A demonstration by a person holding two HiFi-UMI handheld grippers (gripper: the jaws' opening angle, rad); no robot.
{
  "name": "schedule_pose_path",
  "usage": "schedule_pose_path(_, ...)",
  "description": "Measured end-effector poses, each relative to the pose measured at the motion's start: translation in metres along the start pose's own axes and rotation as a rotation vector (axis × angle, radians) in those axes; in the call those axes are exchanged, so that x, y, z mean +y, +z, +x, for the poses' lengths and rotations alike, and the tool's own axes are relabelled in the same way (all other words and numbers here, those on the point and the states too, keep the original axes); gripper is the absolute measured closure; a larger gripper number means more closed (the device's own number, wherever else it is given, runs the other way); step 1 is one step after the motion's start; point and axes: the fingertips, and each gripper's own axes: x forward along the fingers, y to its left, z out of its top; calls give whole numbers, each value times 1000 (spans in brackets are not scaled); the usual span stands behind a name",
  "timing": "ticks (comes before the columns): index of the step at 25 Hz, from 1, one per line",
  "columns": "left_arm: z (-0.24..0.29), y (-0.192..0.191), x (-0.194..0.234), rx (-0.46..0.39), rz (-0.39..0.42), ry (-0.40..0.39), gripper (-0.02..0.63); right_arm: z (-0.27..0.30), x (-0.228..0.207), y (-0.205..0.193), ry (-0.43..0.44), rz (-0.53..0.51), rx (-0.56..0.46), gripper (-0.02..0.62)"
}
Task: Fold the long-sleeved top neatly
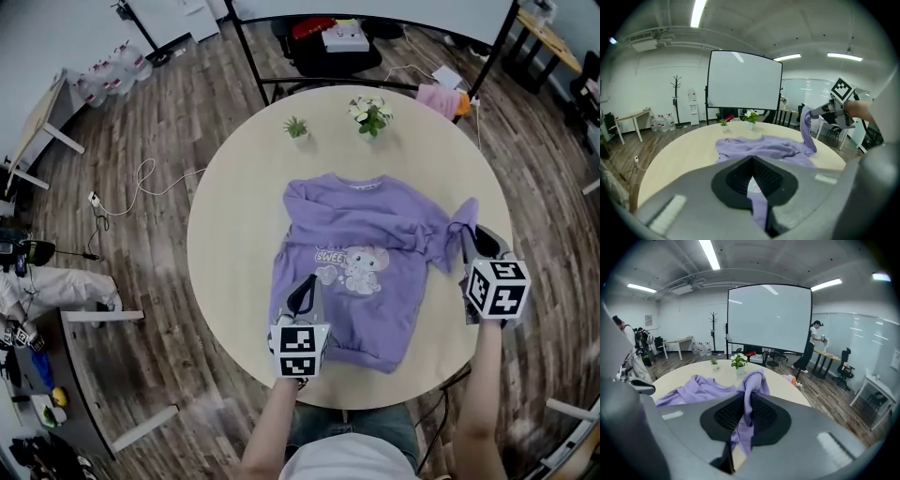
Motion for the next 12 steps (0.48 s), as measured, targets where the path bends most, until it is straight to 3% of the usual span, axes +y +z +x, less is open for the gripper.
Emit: schedule_pose_path(12, -24, -17, 79, -4, -69, 87, 598, 60, 130, 46, 154, -212, 18, 532)
